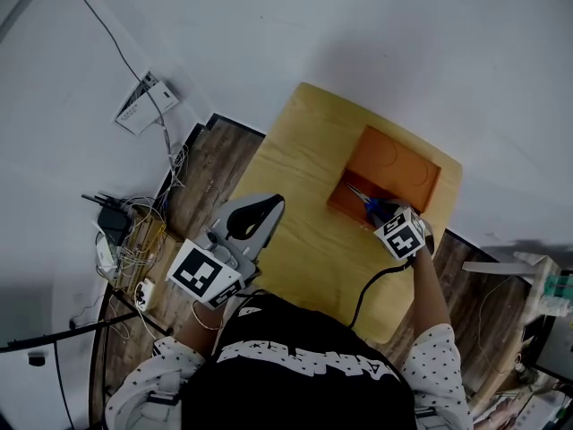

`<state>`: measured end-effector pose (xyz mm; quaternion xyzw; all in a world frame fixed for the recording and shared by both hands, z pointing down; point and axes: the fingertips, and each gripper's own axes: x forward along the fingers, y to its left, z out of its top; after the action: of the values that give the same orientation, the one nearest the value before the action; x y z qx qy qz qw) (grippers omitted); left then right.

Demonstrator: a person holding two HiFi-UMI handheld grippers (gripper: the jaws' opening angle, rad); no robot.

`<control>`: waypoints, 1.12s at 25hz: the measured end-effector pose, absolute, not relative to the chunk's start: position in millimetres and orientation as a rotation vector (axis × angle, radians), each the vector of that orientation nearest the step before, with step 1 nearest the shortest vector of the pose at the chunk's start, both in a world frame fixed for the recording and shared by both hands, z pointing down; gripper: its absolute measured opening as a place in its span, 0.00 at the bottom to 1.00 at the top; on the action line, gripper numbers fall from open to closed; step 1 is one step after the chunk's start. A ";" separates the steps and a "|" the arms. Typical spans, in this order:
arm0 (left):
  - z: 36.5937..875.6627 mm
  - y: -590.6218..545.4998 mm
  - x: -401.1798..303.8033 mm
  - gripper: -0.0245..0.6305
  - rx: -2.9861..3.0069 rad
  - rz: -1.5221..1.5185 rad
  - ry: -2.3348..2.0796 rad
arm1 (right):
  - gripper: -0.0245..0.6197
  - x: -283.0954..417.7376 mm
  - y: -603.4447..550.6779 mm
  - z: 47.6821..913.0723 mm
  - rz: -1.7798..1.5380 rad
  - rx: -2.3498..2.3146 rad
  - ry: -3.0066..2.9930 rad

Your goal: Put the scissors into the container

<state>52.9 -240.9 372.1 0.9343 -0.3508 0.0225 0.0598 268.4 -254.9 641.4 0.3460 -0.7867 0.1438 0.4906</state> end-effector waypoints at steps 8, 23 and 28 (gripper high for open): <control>372.9 -238.7 56.2 0.04 2.837 0.074 -1.039 | 0.06 264.3 -252.4 630.0 0.405 0.943 -1.977; 366.1 -227.9 93.5 0.04 2.916 0.101 -0.905 | 0.06 276.5 -228.9 529.4 0.458 1.469 -2.243; 362.6 -219.2 105.6 0.04 2.941 0.103 -0.858 | 0.06 285.2 -209.2 487.0 0.551 1.634 -2.383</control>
<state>105.6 -219.2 362.6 0.9588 -0.2796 0.0337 0.0381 285.2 -209.2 487.0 0.5529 -0.8060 0.1863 0.0999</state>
